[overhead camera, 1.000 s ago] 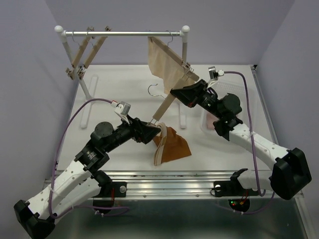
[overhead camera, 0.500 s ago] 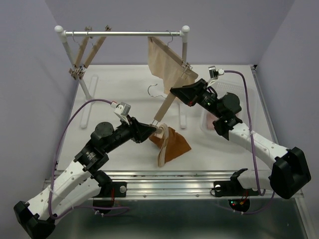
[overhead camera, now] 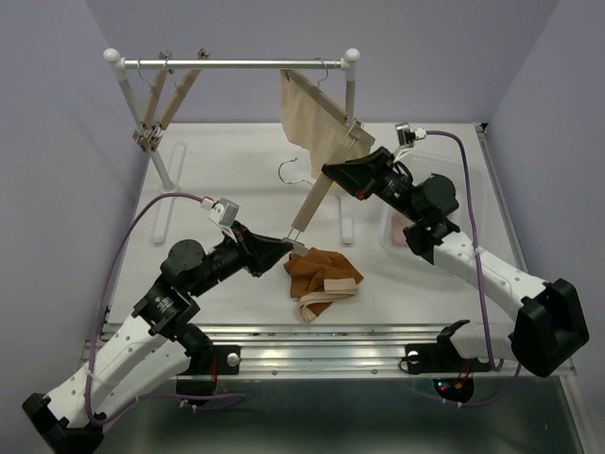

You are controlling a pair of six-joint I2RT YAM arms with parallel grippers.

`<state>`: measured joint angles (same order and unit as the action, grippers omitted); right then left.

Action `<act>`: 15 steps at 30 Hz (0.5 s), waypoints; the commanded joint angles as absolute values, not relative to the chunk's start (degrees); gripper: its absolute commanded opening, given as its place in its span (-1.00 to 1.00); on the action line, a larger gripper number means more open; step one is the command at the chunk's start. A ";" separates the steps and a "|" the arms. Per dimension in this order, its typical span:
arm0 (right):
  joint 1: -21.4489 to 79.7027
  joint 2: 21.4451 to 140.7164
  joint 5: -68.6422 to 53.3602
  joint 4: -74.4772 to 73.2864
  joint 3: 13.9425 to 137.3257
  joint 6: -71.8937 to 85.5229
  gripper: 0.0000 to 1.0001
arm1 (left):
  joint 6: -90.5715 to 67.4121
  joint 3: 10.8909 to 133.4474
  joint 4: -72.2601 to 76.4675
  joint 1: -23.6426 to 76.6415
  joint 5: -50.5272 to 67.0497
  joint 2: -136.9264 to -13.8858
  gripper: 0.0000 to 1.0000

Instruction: Remove the underwear clipped to the hanger

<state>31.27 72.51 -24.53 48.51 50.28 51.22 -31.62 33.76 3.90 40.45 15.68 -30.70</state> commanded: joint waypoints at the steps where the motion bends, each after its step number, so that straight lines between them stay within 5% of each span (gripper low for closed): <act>1: 30.85 73.21 -23.03 48.25 52.12 45.17 -0.99 | -31.29 36.12 8.01 40.69 12.40 -30.32 0.18; 3: 30.85 72.86 -23.81 48.34 52.03 45.35 -0.99 | -30.59 36.82 7.03 40.78 12.04 -31.54 0.97; 15: 30.85 73.04 -29.00 52.73 50.19 51.59 -0.99 | -21.98 42.89 18.37 40.78 13.88 -43.31 0.98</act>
